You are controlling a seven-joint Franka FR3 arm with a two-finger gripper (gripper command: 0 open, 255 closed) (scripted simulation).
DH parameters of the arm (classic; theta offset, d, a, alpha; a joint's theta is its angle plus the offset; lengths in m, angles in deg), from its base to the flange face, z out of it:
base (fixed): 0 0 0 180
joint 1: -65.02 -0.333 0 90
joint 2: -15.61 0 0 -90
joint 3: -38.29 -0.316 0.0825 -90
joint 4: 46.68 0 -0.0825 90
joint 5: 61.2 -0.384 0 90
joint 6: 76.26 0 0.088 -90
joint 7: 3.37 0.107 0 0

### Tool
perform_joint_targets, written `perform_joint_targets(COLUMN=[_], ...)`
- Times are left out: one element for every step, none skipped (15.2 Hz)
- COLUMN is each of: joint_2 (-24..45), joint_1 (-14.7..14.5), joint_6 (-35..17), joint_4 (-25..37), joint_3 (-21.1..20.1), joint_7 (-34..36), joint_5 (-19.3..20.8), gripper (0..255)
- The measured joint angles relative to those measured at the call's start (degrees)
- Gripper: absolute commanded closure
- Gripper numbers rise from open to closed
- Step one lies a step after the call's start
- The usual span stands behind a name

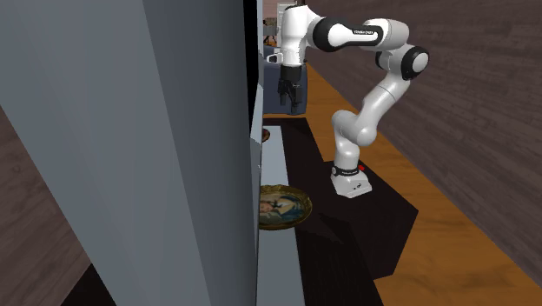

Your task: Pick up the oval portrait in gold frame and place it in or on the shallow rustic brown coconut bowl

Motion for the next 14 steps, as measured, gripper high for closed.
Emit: perform_joint_targets(joint_2=[0.00, 0.46, 1.05, 2.27, 3.04, 3.80, 5.13, 6.26, 7.29, 8.36, 9.56, 11.27, 12.76, 14.22], joint_1=[0.00, -0.36, -0.76, -1.23, -1.78, -2.27, -2.72, -3.21, -3.76, -4.12, -4.50, -4.85, -5.17, -5.44], joint_6=[0.00, -0.27, -0.75, -1.06, -2.10, -2.32, -2.77, -4.05, -4.56, -5.37, -5.61, -6.36, -6.79, -7.34], joint_4=[0.00, 0.32, 0.63, 1.78, 1.73, 2.48, 3.64, 3.64, 4.34, 4.80, 5.90, 7.01, 8.14, 9.13], joint_3=[0.00, -0.82, -1.68, -2.80, -4.12, -5.29, -6.57, -7.97, -9.52, -10.67, -12.01, -13.59, -15.04, -16.40], joint_7=[0.00, 0.42, 0.60, 0.97, 1.49, 1.81, 2.25, 2.81, 3.56, 3.85, 4.37, 5.17, 5.82, 6.40], joint_5=[0.00, -0.18, -0.14, -0.14, -0.20, -0.09, 0.04, 0.13, 0.18, 0.52, 0.83, 1.17, 1.61, 2.15], gripper=[0, 0, 0, 0, 0, 0, 0, 0, 0, 0, 0, 0, 0, 0])
